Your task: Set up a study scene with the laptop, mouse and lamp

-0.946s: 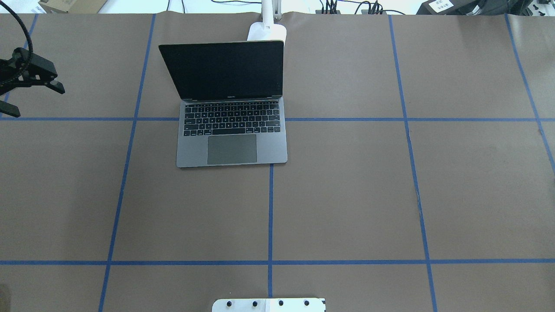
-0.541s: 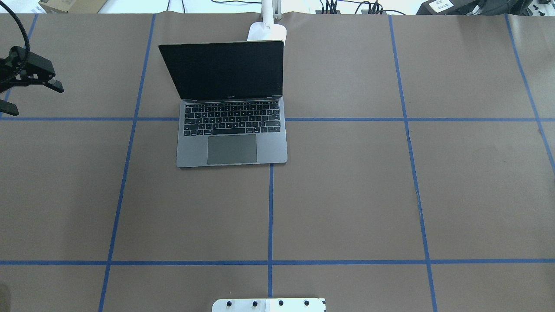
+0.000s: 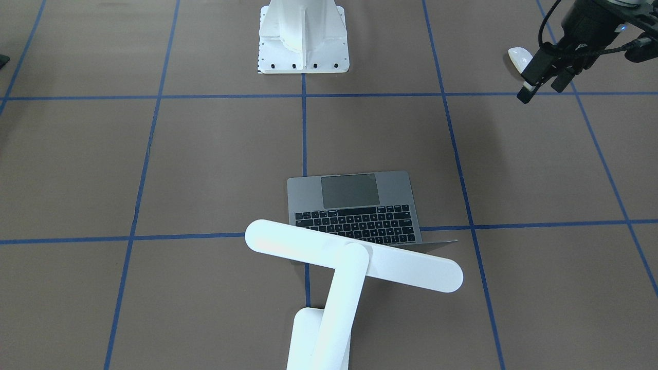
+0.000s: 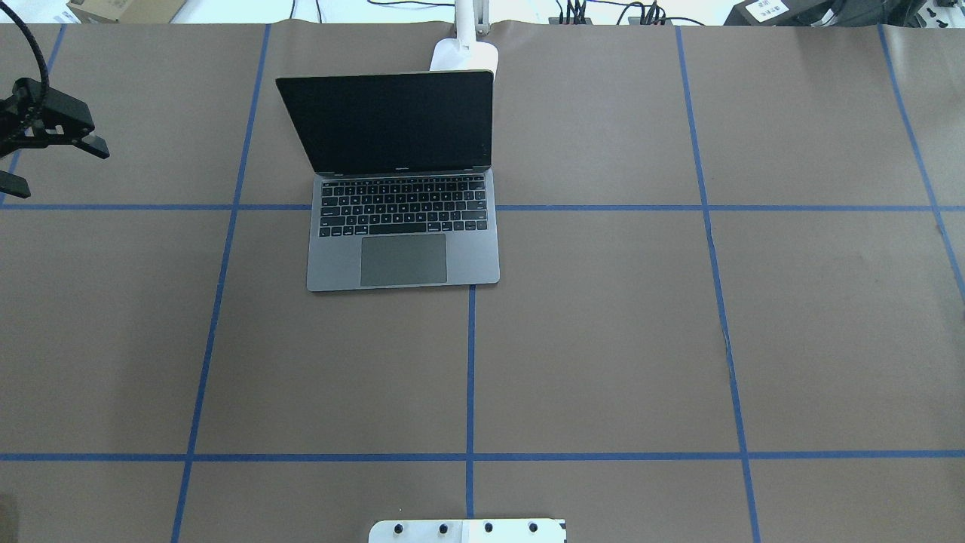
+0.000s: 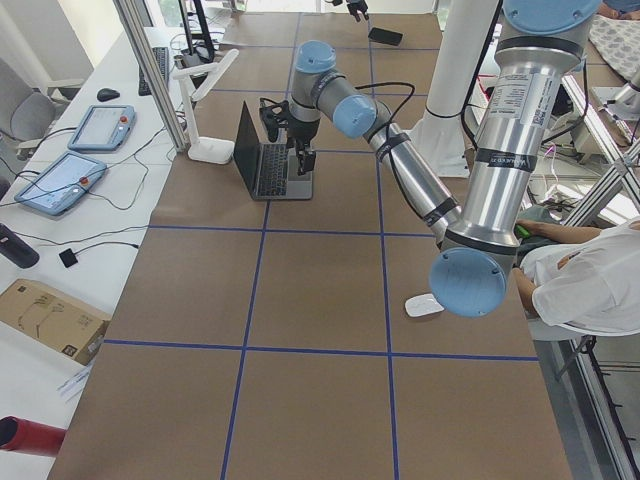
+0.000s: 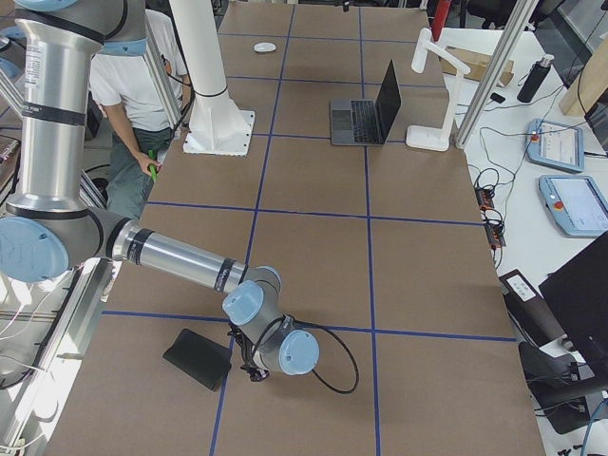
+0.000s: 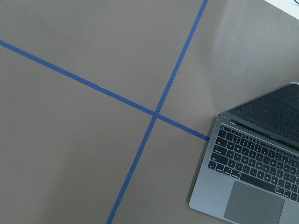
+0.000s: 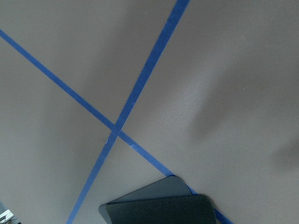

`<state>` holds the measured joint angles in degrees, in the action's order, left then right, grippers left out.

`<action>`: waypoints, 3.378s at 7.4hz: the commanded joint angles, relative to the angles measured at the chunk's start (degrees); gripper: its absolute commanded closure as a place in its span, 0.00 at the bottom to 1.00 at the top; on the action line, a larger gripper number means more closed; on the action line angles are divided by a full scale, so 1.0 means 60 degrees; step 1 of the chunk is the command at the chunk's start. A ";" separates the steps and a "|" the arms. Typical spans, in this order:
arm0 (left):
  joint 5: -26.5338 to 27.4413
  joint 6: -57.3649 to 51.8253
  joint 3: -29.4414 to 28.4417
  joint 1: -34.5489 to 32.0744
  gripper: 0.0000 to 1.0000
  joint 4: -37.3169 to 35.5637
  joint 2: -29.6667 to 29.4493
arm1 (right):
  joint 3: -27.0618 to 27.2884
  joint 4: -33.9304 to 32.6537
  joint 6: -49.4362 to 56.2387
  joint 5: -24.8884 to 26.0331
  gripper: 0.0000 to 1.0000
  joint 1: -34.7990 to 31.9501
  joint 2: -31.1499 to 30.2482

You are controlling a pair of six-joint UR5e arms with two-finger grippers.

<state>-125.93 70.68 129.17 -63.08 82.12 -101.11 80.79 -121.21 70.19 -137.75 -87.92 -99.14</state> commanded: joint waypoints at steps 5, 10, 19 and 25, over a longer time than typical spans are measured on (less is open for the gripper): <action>0.0011 -0.0002 0.0063 0.0054 0.00 0.0053 -0.0198 | -0.2429 -0.0087 0.0211 -0.0010 0.07 -0.0186 0.0949; 0.0011 -0.0002 0.0078 0.0068 0.00 0.0053 -0.0286 | -0.1996 0.0495 0.0782 0.0077 0.09 0.0575 0.0821; 0.0026 0.0027 0.0122 0.0068 0.00 0.0039 -0.0272 | -0.1966 0.0030 0.0811 0.0005 0.09 0.0898 0.0264; 0.0026 0.0071 0.0151 0.0083 0.00 0.0039 -0.0257 | -0.1937 0.0777 0.0885 0.0092 0.09 0.0986 0.0235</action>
<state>-125.77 71.01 130.01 -62.58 82.35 -102.69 69.19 -117.27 75.48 -137.27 -81.94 -97.70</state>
